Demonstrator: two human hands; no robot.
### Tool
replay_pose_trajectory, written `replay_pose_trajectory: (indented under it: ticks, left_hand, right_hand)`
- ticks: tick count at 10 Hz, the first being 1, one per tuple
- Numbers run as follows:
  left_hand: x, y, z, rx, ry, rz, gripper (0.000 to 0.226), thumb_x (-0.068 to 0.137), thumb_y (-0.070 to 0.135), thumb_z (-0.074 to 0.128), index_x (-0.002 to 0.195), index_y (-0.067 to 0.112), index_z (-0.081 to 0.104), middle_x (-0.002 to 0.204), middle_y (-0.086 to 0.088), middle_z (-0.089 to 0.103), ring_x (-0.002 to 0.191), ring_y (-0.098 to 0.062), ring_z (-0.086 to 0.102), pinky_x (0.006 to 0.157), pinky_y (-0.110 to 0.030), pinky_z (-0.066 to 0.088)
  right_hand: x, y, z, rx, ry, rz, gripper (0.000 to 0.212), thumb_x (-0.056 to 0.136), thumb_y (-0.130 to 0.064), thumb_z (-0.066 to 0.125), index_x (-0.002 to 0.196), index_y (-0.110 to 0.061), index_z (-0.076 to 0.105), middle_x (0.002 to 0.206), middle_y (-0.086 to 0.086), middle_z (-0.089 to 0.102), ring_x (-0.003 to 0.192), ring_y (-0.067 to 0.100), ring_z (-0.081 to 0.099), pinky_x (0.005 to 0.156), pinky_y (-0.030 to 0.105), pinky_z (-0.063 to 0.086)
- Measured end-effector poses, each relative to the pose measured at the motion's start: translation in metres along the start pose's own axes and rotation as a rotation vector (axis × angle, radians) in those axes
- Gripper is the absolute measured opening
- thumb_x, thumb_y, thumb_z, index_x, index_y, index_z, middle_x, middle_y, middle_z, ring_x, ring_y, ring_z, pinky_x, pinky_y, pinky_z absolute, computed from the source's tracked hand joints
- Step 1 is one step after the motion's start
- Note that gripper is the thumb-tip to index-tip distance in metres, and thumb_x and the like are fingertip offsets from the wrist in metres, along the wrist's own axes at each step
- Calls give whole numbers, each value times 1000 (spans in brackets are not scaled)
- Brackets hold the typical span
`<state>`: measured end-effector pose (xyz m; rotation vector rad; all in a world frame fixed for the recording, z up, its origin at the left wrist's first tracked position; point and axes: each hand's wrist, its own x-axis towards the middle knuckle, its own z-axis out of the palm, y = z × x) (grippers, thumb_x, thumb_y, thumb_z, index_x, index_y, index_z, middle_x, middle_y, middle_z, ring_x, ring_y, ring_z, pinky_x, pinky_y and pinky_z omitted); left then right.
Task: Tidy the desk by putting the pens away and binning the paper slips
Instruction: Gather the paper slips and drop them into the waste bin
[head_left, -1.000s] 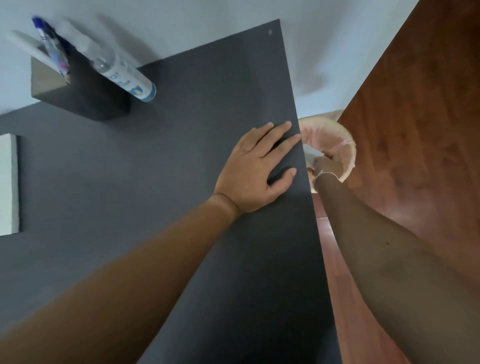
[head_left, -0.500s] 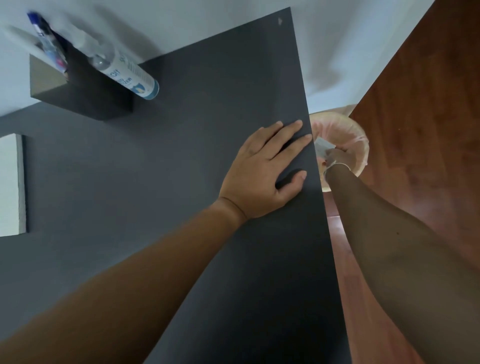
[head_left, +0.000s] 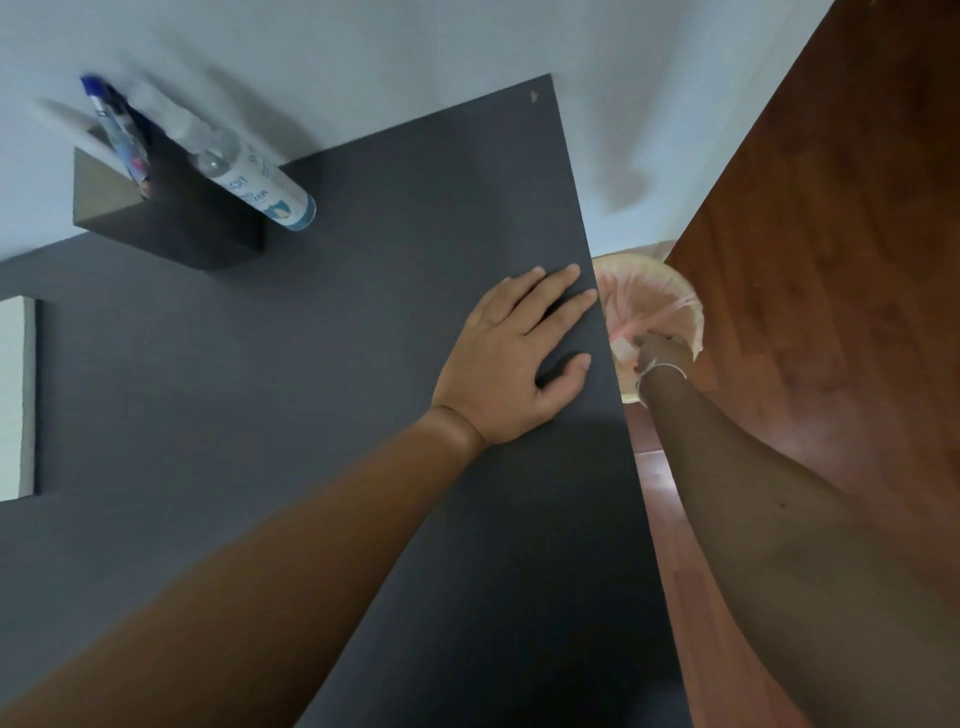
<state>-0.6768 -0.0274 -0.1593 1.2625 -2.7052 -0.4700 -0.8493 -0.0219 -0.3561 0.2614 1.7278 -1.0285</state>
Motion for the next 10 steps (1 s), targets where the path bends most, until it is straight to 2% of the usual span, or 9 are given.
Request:
replay_pose_trajectory:
  ticks: [1, 2, 3, 4, 5, 6, 8, 9, 10]
  left_hand:
    - [-3, 2, -3, 13, -28, -9, 52, 87, 41, 42, 134, 21, 48, 146, 0, 44, 136, -24, 37, 115, -36, 24]
    - [-3, 2, -5, 2, -78, -27, 53, 88, 42, 38, 136, 20, 46, 148, -2, 42, 137, -25, 36, 116, -39, 23]
    - [-4, 8, -16, -22, -138, -27, 55, 89, 42, 34, 139, 20, 42, 151, -1, 37, 141, -24, 29, 118, -35, 18]
    - [-17, 5, -33, -33, -181, -31, 51, 93, 38, 39, 140, 20, 39, 152, -1, 34, 141, -23, 27, 119, -33, 19]
    - [-40, -2, -54, -42, -147, -64, 53, 90, 38, 39, 139, 19, 41, 151, -2, 37, 138, -24, 32, 117, -36, 24]
    - [-66, -14, -77, -39, -91, -104, 50, 90, 35, 43, 137, 17, 45, 149, -4, 40, 135, -24, 37, 115, -33, 26]
    - [-120, -48, -119, -49, 16, -178, 49, 93, 36, 45, 139, 19, 42, 151, -2, 36, 137, -21, 34, 114, -29, 23]
    - [-154, -73, -137, -64, 57, -210, 48, 93, 34, 47, 139, 20, 41, 152, -1, 35, 137, -22, 34, 113, -29, 24]
    - [-191, -103, -150, -85, 91, -251, 51, 91, 39, 44, 138, 21, 42, 151, -2, 36, 136, -25, 36, 114, -33, 26]
  right_hand:
    - [-44, -29, -11, -82, -5, -82, 43, 91, -2, 47, 133, 3, 40, 134, 22, 50, 74, 19, 50, 56, 20, 40]
    - [-64, -41, -12, -167, -52, -182, 39, 90, -4, 50, 128, 0, 47, 131, 23, 54, 71, 18, 52, 57, 22, 43]
    - [-95, -62, -16, -171, -11, -263, 24, 82, -11, 59, 104, -21, 63, 111, 10, 66, 80, 22, 57, 77, 34, 55]
    - [-123, -80, -16, -118, 5, -329, 22, 78, -8, 61, 98, -17, 64, 97, 6, 63, 80, 21, 57, 83, 33, 50]
    - [-156, -96, -14, -86, -21, -421, 24, 79, -5, 62, 102, -8, 64, 93, 8, 59, 61, 12, 49, 67, 24, 44]
    - [-193, -103, -8, -124, -43, -500, 18, 79, -8, 62, 96, -14, 63, 92, 8, 59, 58, 11, 47, 61, 22, 42]
    - [-268, -91, 17, -254, -112, -711, 26, 83, -11, 61, 109, -11, 61, 97, 2, 59, 82, 19, 55, 69, 19, 42]
    - [-302, -67, 38, -343, -155, -802, 25, 86, -15, 60, 110, -11, 60, 100, 0, 58, 92, 19, 54, 79, 25, 41]
    - [-335, -36, 64, -426, -182, -875, 23, 86, -15, 60, 109, -11, 60, 96, 1, 57, 89, 19, 54, 78, 28, 42]
